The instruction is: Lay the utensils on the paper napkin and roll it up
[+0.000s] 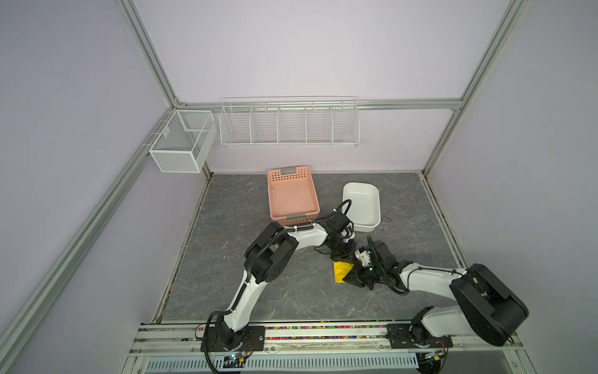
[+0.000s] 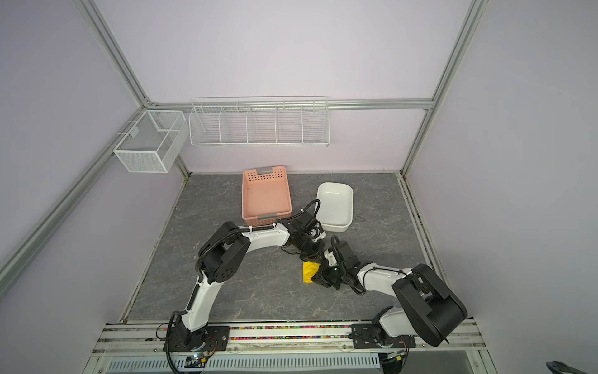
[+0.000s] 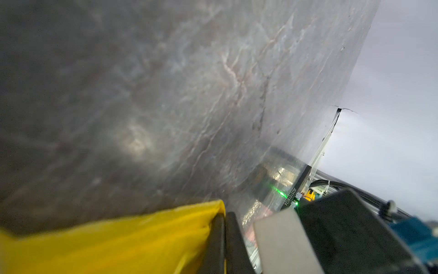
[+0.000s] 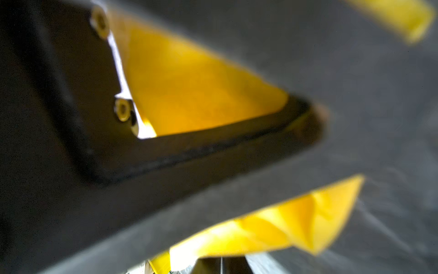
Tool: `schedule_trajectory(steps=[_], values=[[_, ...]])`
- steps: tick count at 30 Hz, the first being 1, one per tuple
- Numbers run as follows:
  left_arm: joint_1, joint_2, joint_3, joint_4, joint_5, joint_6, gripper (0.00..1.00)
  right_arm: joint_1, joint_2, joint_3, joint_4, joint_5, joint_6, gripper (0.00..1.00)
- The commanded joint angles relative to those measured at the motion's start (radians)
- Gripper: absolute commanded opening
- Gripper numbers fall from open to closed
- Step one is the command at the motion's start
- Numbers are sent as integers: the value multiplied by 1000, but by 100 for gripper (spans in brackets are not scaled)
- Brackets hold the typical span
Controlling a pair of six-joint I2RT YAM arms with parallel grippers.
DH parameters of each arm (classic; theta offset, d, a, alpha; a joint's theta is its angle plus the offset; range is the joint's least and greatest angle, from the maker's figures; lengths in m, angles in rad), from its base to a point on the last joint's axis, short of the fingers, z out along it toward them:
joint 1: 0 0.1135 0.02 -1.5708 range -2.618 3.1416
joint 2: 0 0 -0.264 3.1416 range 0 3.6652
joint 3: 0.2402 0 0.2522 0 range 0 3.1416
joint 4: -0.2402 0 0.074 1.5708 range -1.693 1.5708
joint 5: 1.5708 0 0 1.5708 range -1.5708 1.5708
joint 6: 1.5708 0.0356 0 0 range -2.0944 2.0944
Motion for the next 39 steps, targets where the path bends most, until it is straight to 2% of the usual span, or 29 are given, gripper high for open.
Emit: schedule_trajectory(steps=[1,9,19,22,30,39], values=[[-16,55,26,6,-27,-4,0,0,19,-25,-39,26,-1,7],[-18,85,12,5,-31,6,0,-1,-51,-16,-120,41,-9,9],[-18,111,7,-11,-61,19,0,-4,-293,23,-445,108,-40,14],[-18,116,8,-11,-70,16,0,-5,-335,44,-420,94,-37,14],[-19,133,6,-8,-97,-3,0,-3,-190,114,-242,1,-35,14],[-20,145,-2,-6,-110,-18,0,0,-39,121,-148,-26,-46,13]])
